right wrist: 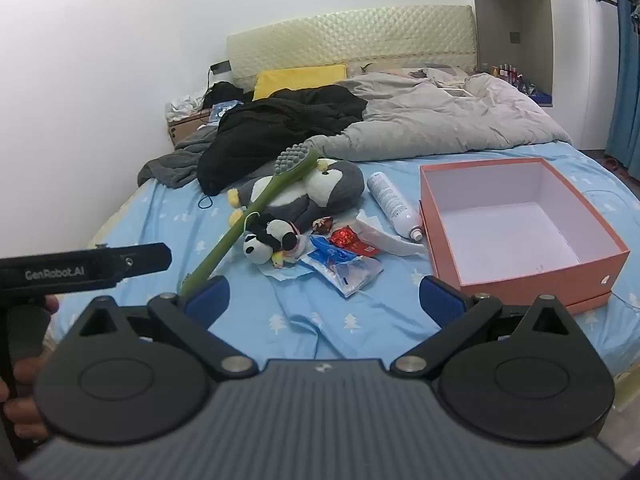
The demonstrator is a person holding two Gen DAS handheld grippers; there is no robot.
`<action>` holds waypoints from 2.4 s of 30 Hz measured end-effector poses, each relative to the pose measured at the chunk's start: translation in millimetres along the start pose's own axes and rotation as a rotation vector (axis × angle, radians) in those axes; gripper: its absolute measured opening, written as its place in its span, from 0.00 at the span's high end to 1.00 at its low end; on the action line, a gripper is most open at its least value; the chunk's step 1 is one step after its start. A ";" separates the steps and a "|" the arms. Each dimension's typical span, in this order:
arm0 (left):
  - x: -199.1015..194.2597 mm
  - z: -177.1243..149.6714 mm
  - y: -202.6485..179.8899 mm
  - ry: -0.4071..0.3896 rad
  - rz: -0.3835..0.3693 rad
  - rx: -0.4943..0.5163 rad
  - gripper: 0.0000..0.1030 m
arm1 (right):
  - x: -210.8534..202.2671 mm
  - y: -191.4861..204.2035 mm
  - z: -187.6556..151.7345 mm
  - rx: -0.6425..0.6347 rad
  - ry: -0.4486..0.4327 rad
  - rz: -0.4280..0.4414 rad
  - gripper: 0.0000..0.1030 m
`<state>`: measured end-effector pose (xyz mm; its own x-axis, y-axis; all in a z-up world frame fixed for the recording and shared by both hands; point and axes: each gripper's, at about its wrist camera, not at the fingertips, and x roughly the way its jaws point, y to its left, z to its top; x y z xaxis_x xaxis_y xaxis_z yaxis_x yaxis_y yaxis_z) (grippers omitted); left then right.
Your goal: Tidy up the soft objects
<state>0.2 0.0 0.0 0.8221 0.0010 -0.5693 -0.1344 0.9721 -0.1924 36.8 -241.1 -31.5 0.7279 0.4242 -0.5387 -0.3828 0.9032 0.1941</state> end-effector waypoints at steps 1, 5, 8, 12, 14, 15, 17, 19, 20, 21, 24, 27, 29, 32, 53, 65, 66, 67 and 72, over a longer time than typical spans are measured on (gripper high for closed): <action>0.0 0.1 0.0 0.000 -0.001 -0.002 0.00 | 0.1 0.2 -0.1 -0.001 -0.001 0.003 0.00; 0.2 0.3 0.1 0.003 0.003 -0.003 0.00 | 2.2 2.9 -3.2 -0.006 0.007 0.004 0.00; 3.7 -3.6 0.1 0.005 0.006 -0.005 0.00 | 4.1 3.4 -3.7 0.001 0.025 -0.002 0.00; 7.8 -6.2 5.2 0.015 0.008 -0.007 0.00 | 4.5 5.5 -6.1 -0.008 0.018 -0.006 0.00; 9.0 -2.1 2.7 0.027 0.011 -0.009 0.00 | 7.2 5.2 -6.5 -0.009 0.024 -0.013 0.00; 8.7 -1.4 3.1 0.027 0.009 -0.011 0.00 | 7.2 4.7 -7.0 -0.006 0.024 -0.015 0.00; 9.5 -1.5 1.9 0.029 0.012 -0.009 0.00 | 7.3 2.8 -8.5 0.001 0.024 -0.016 0.00; 9.7 -1.1 1.9 0.030 0.011 -0.008 0.00 | 7.4 2.1 -9.7 0.003 0.025 -0.017 0.00; 9.0 -1.0 2.1 0.029 0.010 -0.009 0.00 | 7.7 2.1 -9.7 0.003 0.027 -0.017 0.00; 9.3 -0.9 1.9 0.029 0.010 -0.009 0.00 | 7.9 1.3 -9.6 0.004 0.027 -0.016 0.00; 8.7 -0.4 2.0 0.030 0.011 -0.009 0.00 | 7.2 1.3 -10.1 0.004 0.028 -0.015 0.00; 8.7 -1.0 2.5 0.029 0.010 -0.009 0.00 | 7.2 1.4 -12.2 0.002 0.030 -0.013 0.00; 8.6 -1.2 2.4 0.028 0.010 -0.010 0.00 | 7.7 2.2 -12.1 0.001 0.030 -0.015 0.00; 8.7 -1.4 2.7 0.028 0.010 -0.009 0.00 | 8.6 2.2 -12.1 0.000 0.033 -0.015 0.00; 9.1 -5.1 0.2 0.033 0.008 -0.009 0.00 | 9.3 5.6 -15.0 0.002 0.040 -0.011 0.00; 13.5 -7.0 -0.2 0.029 0.000 0.000 0.00 | 10.7 8.3 -16.3 0.005 0.038 -0.016 0.00; 14.2 -7.5 -0.7 0.028 -0.001 0.002 0.00 | 10.6 8.1 -15.1 0.005 0.038 -0.017 0.00; 13.6 -7.1 -0.7 0.028 -0.002 0.003 0.00 | 10.8 6.9 -14.4 0.006 0.036 -0.017 0.00; 14.5 -8.3 -0.7 0.033 -0.001 0.001 0.00 | 9.5 4.0 -14.3 0.011 0.042 -0.014 0.00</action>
<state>7.6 -2.6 -14.8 0.8034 -0.0079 -0.5954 -0.1331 0.9722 -0.1926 34.1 -234.3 -47.6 0.7087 0.4088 -0.5750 -0.3665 0.9097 0.1951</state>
